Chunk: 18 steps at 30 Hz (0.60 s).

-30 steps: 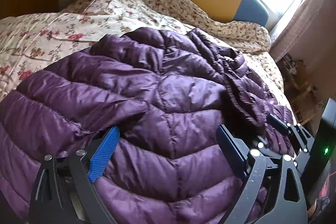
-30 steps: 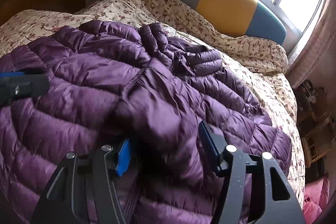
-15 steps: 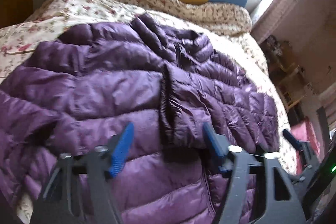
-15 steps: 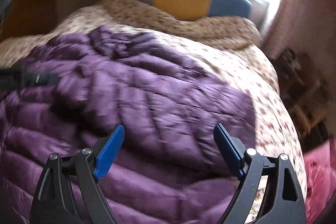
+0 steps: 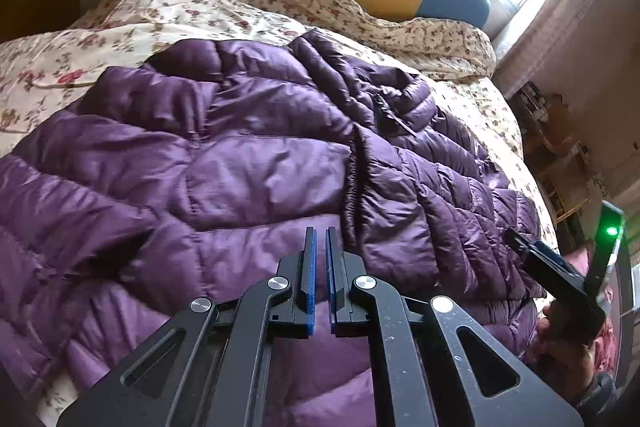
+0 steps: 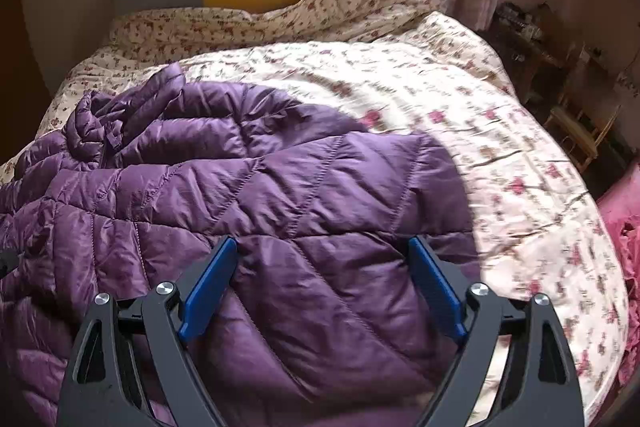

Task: Fold large clothes
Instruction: 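Grasp the jacket front edge by the zipper with the left gripper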

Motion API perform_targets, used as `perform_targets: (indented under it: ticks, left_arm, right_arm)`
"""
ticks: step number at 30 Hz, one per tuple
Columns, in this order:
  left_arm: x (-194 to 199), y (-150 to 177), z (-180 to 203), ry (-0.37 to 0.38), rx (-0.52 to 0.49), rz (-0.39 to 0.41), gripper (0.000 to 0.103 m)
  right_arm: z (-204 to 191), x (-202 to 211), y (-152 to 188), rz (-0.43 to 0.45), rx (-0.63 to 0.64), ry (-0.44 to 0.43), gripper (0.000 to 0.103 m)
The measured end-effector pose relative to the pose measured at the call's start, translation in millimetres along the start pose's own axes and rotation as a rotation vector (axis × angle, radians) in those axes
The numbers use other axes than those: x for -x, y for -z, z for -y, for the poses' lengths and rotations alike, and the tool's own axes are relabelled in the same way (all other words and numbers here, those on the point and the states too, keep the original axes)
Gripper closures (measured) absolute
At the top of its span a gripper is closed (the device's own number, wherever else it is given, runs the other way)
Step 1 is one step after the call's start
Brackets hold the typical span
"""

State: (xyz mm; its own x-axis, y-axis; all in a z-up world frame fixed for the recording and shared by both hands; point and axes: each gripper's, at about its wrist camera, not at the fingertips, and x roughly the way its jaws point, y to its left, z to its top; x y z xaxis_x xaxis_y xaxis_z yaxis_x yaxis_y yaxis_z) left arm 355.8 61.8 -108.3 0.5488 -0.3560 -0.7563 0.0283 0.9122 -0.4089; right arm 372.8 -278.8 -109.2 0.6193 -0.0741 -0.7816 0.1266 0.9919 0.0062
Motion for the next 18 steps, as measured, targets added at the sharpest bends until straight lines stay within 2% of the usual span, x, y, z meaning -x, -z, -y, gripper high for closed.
perform_targets:
  ticks: [2,3,4,5,6,9,10,11,12,14,16,18]
  left_arm:
    - [4,-1,-6,0.035,0.045,0.000,0.097]
    - [8,-2,-8,0.058,0.064,0.006,0.082]
    - [11,-3,-8,0.073,0.075,0.019,0.048]
    - [16,-2,-8,0.066,0.087,0.046,0.029]
    - [21,-2,-7,0.068,0.096,0.084,0.017]
    - [17,-6,0,0.079,0.089,0.067,0.017]
    - [13,-7,5,0.069,0.069,0.059,0.021]
    - [9,-7,9,0.058,0.051,0.048,0.026]
    - [3,-8,15,0.049,0.027,0.029,0.036]
    - [-6,-7,21,0.041,0.004,0.011,0.042]
    - [-18,-5,25,0.028,-0.019,-0.022,0.061]
    - [-28,-2,27,0.007,-0.036,-0.040,0.066]
  right_arm:
    - [-4,-1,1,0.003,0.003,-0.004,0.015]
    - [-5,0,2,0.007,0.009,-0.006,0.015]
    - [-5,1,4,0.008,0.014,-0.006,0.015]
    - [-6,0,4,0.008,0.016,-0.006,0.015]
    - [-6,1,4,0.010,0.018,-0.007,0.015]
    - [-6,3,4,0.017,0.019,-0.010,0.016]
    - [-6,4,3,0.020,0.019,-0.010,0.016]
    - [-6,5,2,0.023,0.020,-0.009,0.016]
    - [-7,5,1,0.022,0.024,-0.005,0.016]
    - [-9,4,1,0.021,0.038,0.012,0.016]
    - [-11,2,0,0.021,0.045,0.023,0.016]
    - [-13,1,2,0.019,0.055,0.038,0.016]
